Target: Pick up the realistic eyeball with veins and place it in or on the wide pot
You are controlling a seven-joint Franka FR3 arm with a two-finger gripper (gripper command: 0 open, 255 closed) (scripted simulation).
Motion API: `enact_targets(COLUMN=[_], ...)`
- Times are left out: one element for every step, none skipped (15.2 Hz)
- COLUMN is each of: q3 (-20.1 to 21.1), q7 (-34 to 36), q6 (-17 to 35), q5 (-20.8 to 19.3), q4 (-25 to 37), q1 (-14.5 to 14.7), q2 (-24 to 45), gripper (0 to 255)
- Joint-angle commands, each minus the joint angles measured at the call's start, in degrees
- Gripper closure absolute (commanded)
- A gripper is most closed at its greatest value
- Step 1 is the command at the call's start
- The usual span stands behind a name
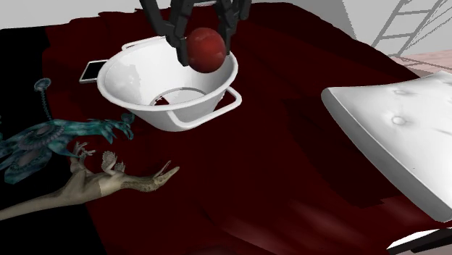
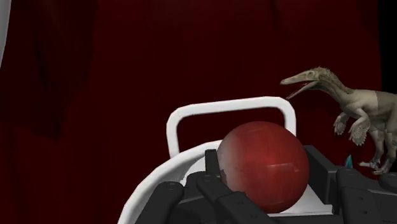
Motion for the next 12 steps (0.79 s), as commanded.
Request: enact_targets(q3=[0.06,0.04,0.02,0.0,-0.03,-0.05,-0.07,-0.08,-0.1,-0.12,-0.13,-0.16], q7=[0.24,0.29,0.33,0.36,0.38,0.39,0.4,0.39,0.39,0.38,0.37,0.36], q6=[0.79,1.03,1.18,1.26,1.27,1.19,1.04,0.8,0.48,0.07,-0.44,-1.44], q5=[0.62,0.93,1.24,1.56,1.89,2.22,2.56,2.91,3.27,3.63,4.01,4.62], q4=[3.6,5.62,7.72,9.9,12.17,14.53,16.99,19.56,22.23,25.04,27.98,32.95], q1=[0.48,0.7,0.89,1.07,1.22,1.36,1.47,1.56,1.63,1.67,1.69,1.68], q2=[4.41,6.67,8.94,11.23,13.52,15.83,18.16,20.51,22.89,25.32,27.78,31.79], gripper=[255,255,255,255,255,255,255,255,255,255,255,255])
